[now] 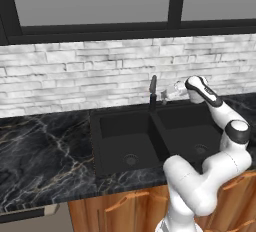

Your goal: Pick the peach from the sink and place it on the cutting board to airdry. Then turn off the sink faucet.

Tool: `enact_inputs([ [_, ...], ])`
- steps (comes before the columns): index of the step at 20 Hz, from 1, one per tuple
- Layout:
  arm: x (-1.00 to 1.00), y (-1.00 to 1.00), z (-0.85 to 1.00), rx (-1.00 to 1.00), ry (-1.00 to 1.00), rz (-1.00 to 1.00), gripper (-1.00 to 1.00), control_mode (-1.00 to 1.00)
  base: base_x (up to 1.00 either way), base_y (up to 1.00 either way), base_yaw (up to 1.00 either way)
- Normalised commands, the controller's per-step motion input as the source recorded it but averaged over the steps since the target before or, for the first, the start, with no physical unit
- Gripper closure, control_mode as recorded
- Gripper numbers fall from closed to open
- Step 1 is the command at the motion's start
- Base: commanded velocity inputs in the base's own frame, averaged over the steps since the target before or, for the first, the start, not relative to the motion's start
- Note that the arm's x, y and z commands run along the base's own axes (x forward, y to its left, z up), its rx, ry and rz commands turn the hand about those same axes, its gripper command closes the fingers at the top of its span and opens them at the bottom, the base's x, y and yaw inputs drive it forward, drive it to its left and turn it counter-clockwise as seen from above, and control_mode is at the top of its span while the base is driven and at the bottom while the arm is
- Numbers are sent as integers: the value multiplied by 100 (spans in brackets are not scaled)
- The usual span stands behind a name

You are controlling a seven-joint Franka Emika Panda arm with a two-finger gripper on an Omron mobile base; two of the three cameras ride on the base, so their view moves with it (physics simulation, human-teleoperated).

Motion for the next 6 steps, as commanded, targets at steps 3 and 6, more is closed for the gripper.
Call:
enact_inputs([
  [3,22,100,0,-19,-1,1,-100,-100,0,0,0],
  [6,25,100,0,-23,0,0,-100,-100,0,0,0],
])
